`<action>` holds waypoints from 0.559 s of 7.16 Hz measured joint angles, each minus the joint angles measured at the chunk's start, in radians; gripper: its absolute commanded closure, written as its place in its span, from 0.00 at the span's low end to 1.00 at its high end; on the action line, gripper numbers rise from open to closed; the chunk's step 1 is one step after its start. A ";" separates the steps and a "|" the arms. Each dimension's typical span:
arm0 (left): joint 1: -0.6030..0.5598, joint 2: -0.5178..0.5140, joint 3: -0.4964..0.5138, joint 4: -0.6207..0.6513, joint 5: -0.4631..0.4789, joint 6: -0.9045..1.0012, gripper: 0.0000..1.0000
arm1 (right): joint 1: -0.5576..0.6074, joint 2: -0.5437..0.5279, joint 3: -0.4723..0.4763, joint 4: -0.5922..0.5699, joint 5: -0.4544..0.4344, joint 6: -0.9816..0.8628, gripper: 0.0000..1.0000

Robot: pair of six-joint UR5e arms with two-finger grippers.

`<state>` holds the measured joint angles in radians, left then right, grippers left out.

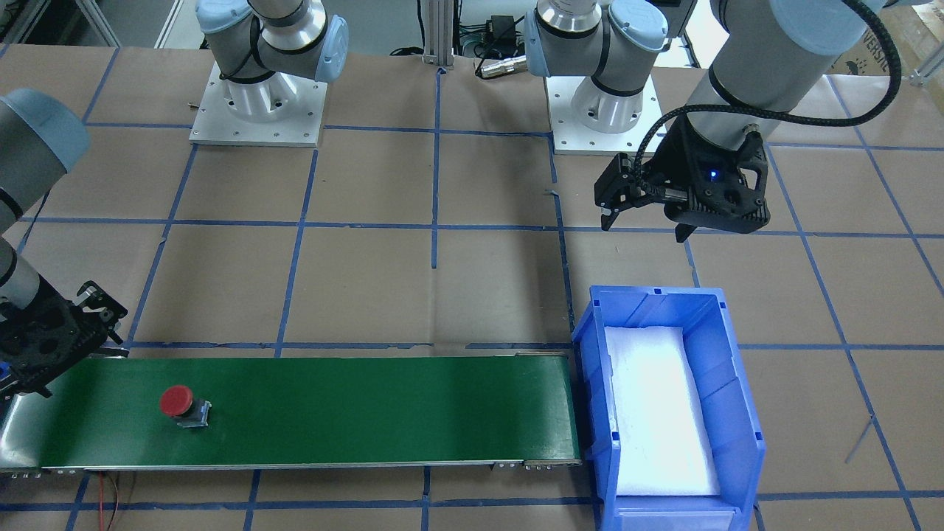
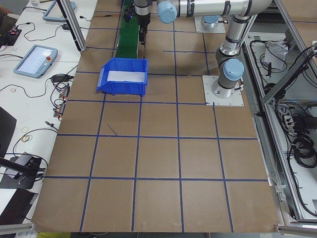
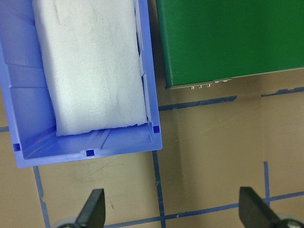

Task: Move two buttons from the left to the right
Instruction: 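Move the right gripper back over the conveyor above the red button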

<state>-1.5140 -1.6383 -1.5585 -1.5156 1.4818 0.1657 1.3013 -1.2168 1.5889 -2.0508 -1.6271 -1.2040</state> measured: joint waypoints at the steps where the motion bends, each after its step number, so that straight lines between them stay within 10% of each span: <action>1: 0.000 0.000 0.000 0.000 0.000 0.000 0.00 | 0.001 0.001 -0.001 -0.005 0.000 -0.048 0.00; 4: 0.000 0.000 0.000 0.000 0.000 0.000 0.00 | -0.001 0.025 -0.021 -0.008 0.007 -0.309 0.01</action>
<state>-1.5140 -1.6383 -1.5585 -1.5156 1.4818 0.1657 1.3001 -1.1917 1.5677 -2.0591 -1.6196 -1.5133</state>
